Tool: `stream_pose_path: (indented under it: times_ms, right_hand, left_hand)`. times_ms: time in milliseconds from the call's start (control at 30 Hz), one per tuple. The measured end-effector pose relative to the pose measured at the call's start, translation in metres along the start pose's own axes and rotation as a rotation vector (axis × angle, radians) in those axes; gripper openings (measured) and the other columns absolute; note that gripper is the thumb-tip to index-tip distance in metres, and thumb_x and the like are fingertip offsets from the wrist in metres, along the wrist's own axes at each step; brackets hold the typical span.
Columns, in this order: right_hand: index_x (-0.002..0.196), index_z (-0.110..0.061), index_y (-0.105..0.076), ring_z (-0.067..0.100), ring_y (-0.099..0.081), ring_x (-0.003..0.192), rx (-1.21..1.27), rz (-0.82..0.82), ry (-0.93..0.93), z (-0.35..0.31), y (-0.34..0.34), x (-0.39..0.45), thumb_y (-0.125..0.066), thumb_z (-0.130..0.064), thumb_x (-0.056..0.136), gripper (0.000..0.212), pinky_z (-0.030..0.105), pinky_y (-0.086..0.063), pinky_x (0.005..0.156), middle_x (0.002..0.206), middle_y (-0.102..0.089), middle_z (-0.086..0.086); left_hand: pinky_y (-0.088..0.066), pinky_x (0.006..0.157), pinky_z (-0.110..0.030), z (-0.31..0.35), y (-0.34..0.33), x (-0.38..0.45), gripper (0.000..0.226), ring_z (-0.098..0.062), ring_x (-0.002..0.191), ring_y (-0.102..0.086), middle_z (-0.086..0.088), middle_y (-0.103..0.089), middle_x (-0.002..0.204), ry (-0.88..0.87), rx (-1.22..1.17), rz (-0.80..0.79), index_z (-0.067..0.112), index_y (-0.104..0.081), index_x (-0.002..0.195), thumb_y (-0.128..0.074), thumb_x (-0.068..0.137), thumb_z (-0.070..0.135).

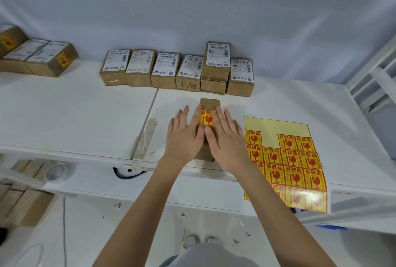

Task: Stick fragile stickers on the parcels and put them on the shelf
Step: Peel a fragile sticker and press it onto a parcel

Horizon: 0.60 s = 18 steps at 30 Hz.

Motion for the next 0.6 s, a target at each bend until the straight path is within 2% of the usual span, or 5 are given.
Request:
stream_pose_path:
  times_ms: [200, 300, 433, 533, 600]
  right_hand:
    - [0.151, -0.018, 0.002, 0.011, 0.012, 0.145, 0.107, -0.013, -0.096, 0.010, 0.003, -0.003, -0.013, -0.047, 0.100, 0.061, 0.030, 0.006, 0.114, 0.159, 0.006, -0.003]
    - [0.151, -0.020, 0.002, 0.009, 0.016, 0.143, 0.050, 0.036, -0.005, 0.011, 0.007, -0.001, -0.012, -0.046, 0.100, 0.059, 0.029, 0.008, 0.114, 0.158, 0.011, -0.006]
    - [0.151, -0.022, 0.001, 0.005, 0.021, 0.141, 0.011, -0.007, 0.068, 0.008, 0.004, 0.002, -0.011, -0.044, 0.100, 0.057, 0.028, 0.010, 0.115, 0.158, 0.011, -0.008]
    - [0.151, -0.023, 0.002, 0.007, 0.017, 0.143, 0.065, 0.000, 0.042, 0.010, 0.001, 0.001, -0.012, -0.043, 0.101, 0.056, 0.031, 0.005, 0.118, 0.158, 0.011, -0.008]
    - [0.151, -0.023, 0.003, 0.008, 0.013, 0.144, 0.168, -0.009, -0.005, 0.012, -0.003, -0.001, -0.015, -0.044, 0.100, 0.058, 0.032, 0.001, 0.117, 0.158, 0.007, -0.008]
  left_hand:
    - [-0.001, 0.117, -0.039, 0.001, -0.002, 0.001, 0.054, -0.023, 0.145, -0.003, -0.005, -0.004, 0.159, 0.018, -0.001, -0.009, 0.034, 0.003, 0.149, -0.018, 0.101, 0.040]
    - [-0.004, 0.116, -0.039, 0.002, -0.002, 0.002, 0.055, -0.024, 0.145, -0.005, -0.006, -0.005, 0.159, 0.011, -0.033, 0.002, 0.033, 0.003, 0.150, -0.020, 0.100, 0.040]
    - [-0.005, 0.116, -0.040, 0.000, -0.005, 0.003, 0.053, -0.024, 0.145, -0.005, -0.006, -0.005, 0.159, 0.014, -0.065, -0.027, 0.037, 0.001, 0.149, -0.019, 0.100, 0.042]
    - [-0.011, 0.116, -0.044, -0.003, -0.013, 0.008, 0.055, -0.022, 0.145, -0.006, -0.001, -0.009, 0.158, 0.024, -0.241, -0.074, 0.039, -0.006, 0.149, -0.017, 0.096, 0.050]
    - [-0.015, 0.116, -0.046, -0.002, -0.016, 0.009, 0.060, -0.020, 0.143, -0.013, -0.001, -0.018, 0.155, 0.117, -0.516, -0.133, 0.039, -0.015, 0.148, -0.020, 0.091, 0.055]
Point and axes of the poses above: each hand's wrist, its own x-axis towards the middle knuckle, its own y-axis out of the back of the hand, z = x × y, the point moved 1 cm from there along x, towards the middle knuckle
